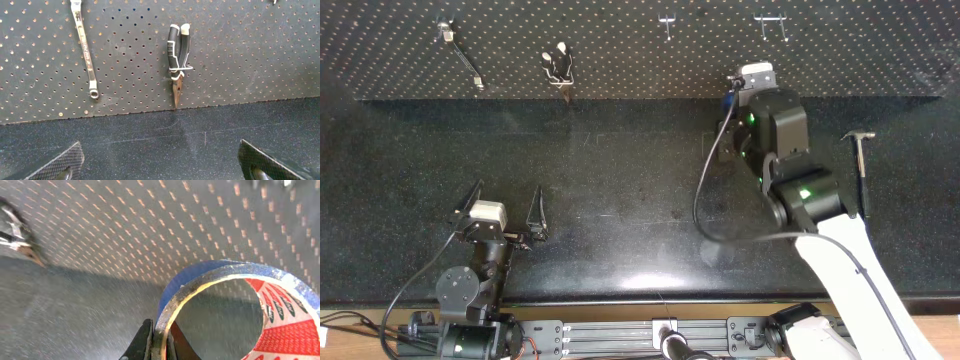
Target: Place Tools Onto Pegboard
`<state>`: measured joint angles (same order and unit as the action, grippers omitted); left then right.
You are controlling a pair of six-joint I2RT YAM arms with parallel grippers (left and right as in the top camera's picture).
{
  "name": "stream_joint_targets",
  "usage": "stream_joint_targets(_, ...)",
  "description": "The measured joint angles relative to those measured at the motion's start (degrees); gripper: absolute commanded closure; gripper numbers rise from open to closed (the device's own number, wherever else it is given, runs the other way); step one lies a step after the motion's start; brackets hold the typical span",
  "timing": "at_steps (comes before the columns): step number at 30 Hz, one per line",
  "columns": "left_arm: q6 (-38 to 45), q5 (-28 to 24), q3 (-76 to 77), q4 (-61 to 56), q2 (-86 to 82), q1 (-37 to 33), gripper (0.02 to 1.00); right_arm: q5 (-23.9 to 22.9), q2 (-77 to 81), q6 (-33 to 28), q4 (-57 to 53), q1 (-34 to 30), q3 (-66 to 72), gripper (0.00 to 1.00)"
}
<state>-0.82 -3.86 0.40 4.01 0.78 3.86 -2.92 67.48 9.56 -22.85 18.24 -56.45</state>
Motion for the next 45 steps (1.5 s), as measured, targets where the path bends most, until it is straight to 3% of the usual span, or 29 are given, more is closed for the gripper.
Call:
stream_joint_targets(9,0.0,0.0,0.0,0.0,0.0,0.0,0.023,-0.2,-0.8,-8.2,14.3,7.6,0.0,0.925)
stream_joint_targets(15,0.0,0.0,0.0,0.0,0.0,0.0,0.023,-0.4,-0.8,-13.6,16.8,13.0,0.0,0.928)
stream_joint_targets(30,0.0,0.0,0.0,0.0,0.0,0.0,0.023,-0.7,12.7,-21.7,30.9,13.4,0.0,0.928)
stream_joint_targets(38,0.0,0.0,0.0,0.0,0.0,0.0,0.023,-4.3,19.2,-25.4,36.5,13.4,0.0,0.928)
stream_joint_targets(45,0.0,0.0,0.0,0.0,0.0,0.0,0.023,-11.1,22.1,-27.7,39.0,13.4,0.0,0.928)
